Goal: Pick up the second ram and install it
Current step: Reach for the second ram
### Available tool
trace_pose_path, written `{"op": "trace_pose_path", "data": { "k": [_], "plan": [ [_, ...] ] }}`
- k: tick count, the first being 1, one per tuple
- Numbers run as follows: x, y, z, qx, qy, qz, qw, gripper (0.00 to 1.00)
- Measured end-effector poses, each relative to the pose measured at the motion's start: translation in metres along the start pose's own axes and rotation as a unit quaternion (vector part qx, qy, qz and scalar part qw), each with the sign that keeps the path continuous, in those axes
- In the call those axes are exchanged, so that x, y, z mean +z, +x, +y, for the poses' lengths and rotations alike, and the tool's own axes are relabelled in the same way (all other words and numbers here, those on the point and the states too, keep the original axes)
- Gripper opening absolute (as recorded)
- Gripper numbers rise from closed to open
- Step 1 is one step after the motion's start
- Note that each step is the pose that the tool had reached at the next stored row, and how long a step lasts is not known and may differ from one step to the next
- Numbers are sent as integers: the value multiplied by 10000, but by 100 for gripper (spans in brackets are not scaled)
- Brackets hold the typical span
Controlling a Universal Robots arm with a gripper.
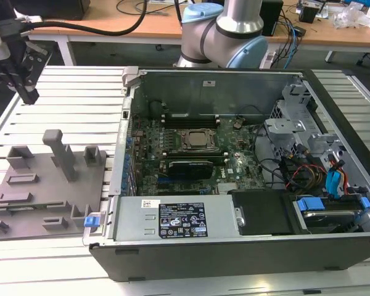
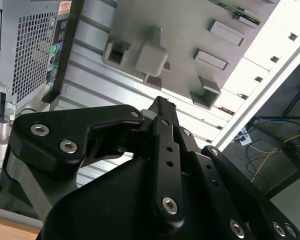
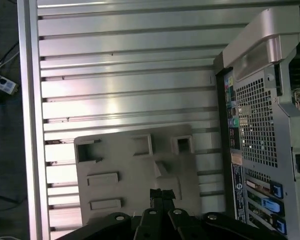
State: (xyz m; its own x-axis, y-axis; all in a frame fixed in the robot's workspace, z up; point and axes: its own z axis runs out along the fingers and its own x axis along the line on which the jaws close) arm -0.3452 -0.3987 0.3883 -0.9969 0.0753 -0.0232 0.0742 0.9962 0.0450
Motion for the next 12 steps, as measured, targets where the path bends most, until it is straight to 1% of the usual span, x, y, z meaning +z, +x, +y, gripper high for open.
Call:
{"op": "trace_pose_path", "data": {
  "k": [1, 3, 8, 11, 12],
  "plan": [
    [1, 52, -4, 0, 0, 0, 10000, 11],
    [2, 101, -8, 0, 0, 0, 10000, 11],
    [6, 285, -22, 0, 0, 0, 10000, 11],
    [8, 347, -27, 0, 0, 0, 10000, 11],
    [10, 382, -29, 0, 0, 0, 10000, 11]
  ]
}}
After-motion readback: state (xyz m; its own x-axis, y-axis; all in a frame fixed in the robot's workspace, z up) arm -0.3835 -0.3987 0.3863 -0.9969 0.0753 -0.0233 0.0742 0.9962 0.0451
